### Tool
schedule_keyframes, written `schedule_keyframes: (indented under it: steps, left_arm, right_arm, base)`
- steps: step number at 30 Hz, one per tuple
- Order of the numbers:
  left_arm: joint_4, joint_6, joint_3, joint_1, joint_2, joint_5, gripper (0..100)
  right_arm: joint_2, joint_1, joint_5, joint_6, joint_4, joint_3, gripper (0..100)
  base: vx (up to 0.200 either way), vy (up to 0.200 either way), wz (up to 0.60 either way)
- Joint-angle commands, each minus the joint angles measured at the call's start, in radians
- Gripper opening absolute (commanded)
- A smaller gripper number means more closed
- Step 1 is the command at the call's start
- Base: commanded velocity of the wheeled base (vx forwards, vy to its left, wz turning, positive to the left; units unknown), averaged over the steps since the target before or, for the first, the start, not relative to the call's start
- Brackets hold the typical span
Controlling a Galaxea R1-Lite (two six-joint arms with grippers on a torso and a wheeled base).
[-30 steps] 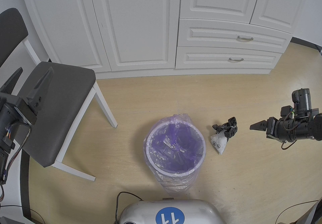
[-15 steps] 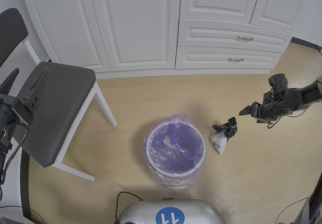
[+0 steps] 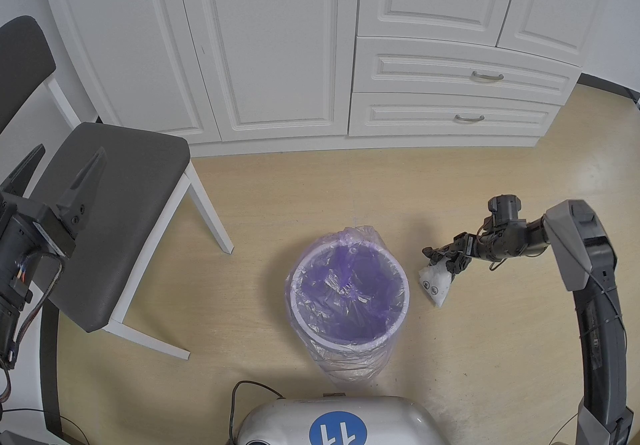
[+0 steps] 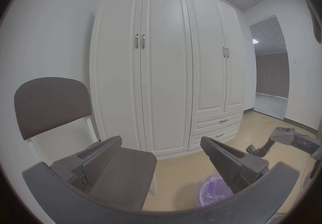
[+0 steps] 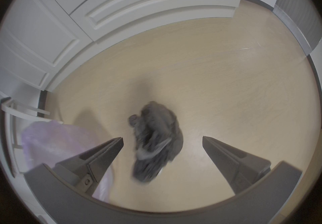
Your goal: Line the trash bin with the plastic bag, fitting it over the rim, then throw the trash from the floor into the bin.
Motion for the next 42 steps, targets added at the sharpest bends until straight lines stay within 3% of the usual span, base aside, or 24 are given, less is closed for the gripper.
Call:
schedule_keyframes:
  steps: [1,8,13,14,20,22,26,27,29,31,32,34,37,42]
  left_arm:
    - [-0.001,0.001,0.005,0.004,0.015,0.0,100]
    - [-0.007,0.002,0.007,0.004,0.015,-0.001,100]
    - [-0.009,0.002,0.011,0.004,0.021,-0.003,100]
    - [-0.009,0.002,0.011,0.004,0.021,-0.003,100]
    - [-0.009,0.004,0.013,0.004,0.01,-0.004,100]
    - [-0.009,0.004,0.013,0.004,0.003,-0.006,100]
    - [-0.009,0.006,0.01,0.004,-0.008,-0.009,100]
    - [-0.009,0.006,0.01,0.004,-0.008,-0.009,100]
    - [-0.009,0.006,0.01,0.002,-0.008,-0.009,100]
    - [-0.01,0.007,0.01,0.002,-0.008,-0.009,100]
    - [-0.01,0.007,0.01,0.002,-0.011,-0.009,100]
    - [-0.01,0.007,0.008,0.002,-0.019,-0.009,100]
    - [-0.01,0.007,0.007,0.002,-0.027,-0.011,100]
    - [-0.009,0.007,0.004,0.001,-0.043,-0.012,100]
  right_arm:
    - [0.228,0.012,-0.043,0.025,-0.133,-0.105,100]
    - [0.242,0.044,-0.04,0.085,-0.284,-0.105,100]
    - [0.243,0.047,-0.035,0.114,-0.316,-0.105,100]
    - [0.242,0.046,-0.035,0.116,-0.319,-0.105,0]
    - [0.197,0.038,-0.043,0.109,-0.333,-0.102,0]
    - [0.123,0.038,-0.043,0.103,-0.334,-0.029,0]
    - [-0.153,0.046,-0.03,0.083,-0.457,0.286,0]
    - [-0.153,0.046,-0.03,0.083,-0.457,0.286,0]
    - [-0.404,0.07,-0.024,-0.001,-0.555,0.548,0]
    - [-0.502,0.087,-0.02,-0.036,-0.578,0.648,0]
    - [-0.659,0.122,-0.007,-0.082,-0.598,0.797,0]
    - [-0.797,0.168,0.01,-0.105,-0.632,0.924,0]
    - [-0.92,0.217,0.013,-0.121,-0.692,1.039,0]
    - [-1.199,0.386,0.0,-0.145,-0.877,1.307,0]
  base:
    - [0.0,0.0,0.0]
    - [0.0,0.0,0.0]
    - [0.0,0.0,0.0]
    - [0.0,0.0,0.0]
    - [0.0,0.0,0.0]
    - [0.0,0.0,0.0]
    - [0.0,0.0,0.0]
    - [0.0,0.0,0.0]
    - [0.0,0.0,0.0]
    - [0.0,0.0,0.0]
    - [0.0,0.0,0.0]
    - [0.0,0.0,0.0]
    - [0.0,0.0,0.0]
    - [0.0,0.0,0.0]
